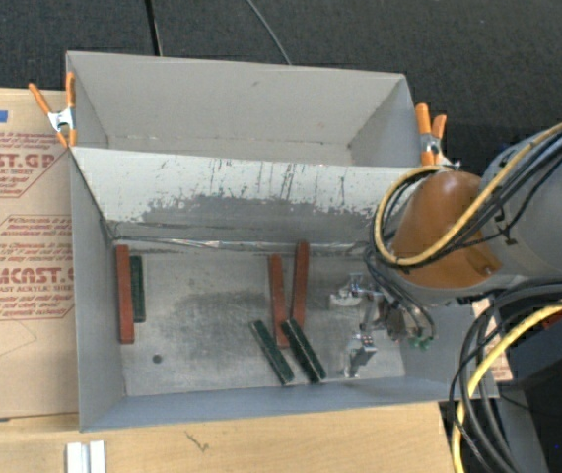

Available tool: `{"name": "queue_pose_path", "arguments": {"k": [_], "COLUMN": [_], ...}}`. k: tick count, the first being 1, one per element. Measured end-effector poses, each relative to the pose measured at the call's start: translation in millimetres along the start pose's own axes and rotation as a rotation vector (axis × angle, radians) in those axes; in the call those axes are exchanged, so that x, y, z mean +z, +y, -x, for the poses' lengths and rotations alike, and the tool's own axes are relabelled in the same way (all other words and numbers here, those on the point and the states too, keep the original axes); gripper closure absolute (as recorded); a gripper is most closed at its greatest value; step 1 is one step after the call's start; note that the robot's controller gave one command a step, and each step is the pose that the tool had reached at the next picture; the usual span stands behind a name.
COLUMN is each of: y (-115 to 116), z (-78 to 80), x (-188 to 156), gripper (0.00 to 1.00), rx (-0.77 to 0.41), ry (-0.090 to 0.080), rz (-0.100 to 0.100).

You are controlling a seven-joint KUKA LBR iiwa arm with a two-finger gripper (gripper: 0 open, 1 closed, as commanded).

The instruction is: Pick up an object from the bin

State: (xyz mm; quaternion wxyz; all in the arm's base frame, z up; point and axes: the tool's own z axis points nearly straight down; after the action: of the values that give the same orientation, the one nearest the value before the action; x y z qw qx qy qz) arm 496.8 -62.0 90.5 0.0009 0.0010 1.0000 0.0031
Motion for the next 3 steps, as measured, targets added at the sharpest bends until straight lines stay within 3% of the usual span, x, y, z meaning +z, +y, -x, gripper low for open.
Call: {"name": "queue_pose_path", "arguments": {"k": [1,2,3], "y": [5.5,56.8,64.4], "z": [14.5,-6.9,-11.5], "x": [14.7,5.5,2.2], "gripper": [0.00,0.00,0.00], "rx": [-0.056,-0.089,0.011], "ry": [0.003,0.002,0.003], "rz": [-0.010,-0.006,-0.005]}}
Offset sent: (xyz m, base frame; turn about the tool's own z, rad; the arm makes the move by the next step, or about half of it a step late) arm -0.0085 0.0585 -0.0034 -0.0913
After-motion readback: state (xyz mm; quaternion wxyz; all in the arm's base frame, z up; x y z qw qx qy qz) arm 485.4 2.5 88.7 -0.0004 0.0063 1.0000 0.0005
